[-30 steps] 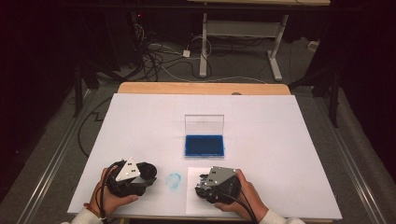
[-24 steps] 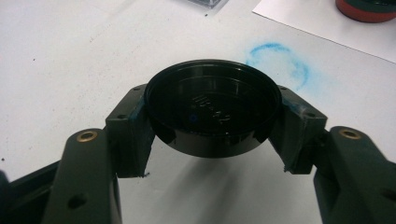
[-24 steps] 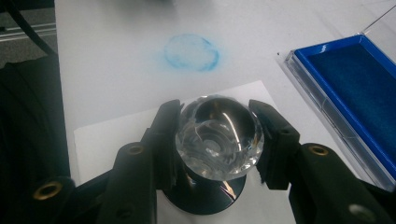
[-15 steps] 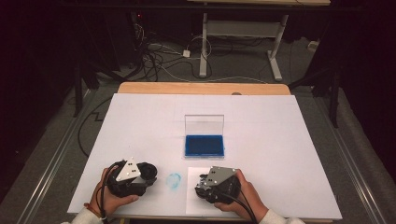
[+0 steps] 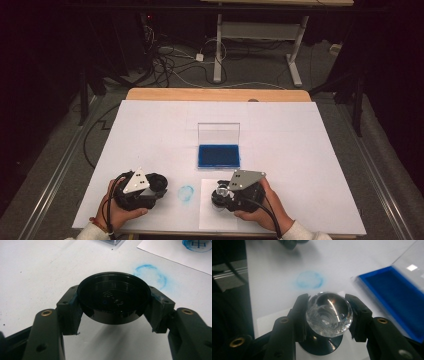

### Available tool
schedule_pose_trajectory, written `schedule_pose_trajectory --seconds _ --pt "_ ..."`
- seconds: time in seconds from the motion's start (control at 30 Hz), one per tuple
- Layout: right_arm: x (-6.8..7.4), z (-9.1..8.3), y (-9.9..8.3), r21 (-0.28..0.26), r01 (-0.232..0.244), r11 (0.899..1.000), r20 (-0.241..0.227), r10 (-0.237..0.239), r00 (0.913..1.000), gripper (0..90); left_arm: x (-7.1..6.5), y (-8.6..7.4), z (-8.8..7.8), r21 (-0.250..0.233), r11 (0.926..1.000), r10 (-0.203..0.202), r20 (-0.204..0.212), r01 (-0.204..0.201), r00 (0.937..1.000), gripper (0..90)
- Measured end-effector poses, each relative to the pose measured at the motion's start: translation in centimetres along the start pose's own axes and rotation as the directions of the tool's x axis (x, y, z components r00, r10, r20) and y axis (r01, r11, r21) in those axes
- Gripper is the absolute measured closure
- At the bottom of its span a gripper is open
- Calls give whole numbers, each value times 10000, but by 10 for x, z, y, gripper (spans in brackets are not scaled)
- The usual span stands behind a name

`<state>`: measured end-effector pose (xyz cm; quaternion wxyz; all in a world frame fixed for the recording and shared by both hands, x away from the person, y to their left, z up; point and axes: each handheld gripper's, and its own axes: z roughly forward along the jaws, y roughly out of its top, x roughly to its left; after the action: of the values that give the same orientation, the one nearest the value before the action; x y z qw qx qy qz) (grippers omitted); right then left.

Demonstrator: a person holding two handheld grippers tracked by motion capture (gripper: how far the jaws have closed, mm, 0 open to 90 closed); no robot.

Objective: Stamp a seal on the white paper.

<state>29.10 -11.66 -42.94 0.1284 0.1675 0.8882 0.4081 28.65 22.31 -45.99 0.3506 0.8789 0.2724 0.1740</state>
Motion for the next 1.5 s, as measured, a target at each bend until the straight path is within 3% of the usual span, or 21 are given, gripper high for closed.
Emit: schedule_pose_trajectory --seconds 0.27,0.8,1.5 --pt "-10 -23 5 -684 -215 9974 519 251 9983 569 -1 0 0 4 10000 15 10 -15 10000 367" --pt "-22 -39 4 -1005 -242 9946 980 341 9946 569 0 -1 1 133 9999 74 -118 -73 9999 367" --pt "-51 -72 0 -1855 -670 9803 1957 1037 9752 569 0 0 7 218 9997 113 -44 -112 9999 367"
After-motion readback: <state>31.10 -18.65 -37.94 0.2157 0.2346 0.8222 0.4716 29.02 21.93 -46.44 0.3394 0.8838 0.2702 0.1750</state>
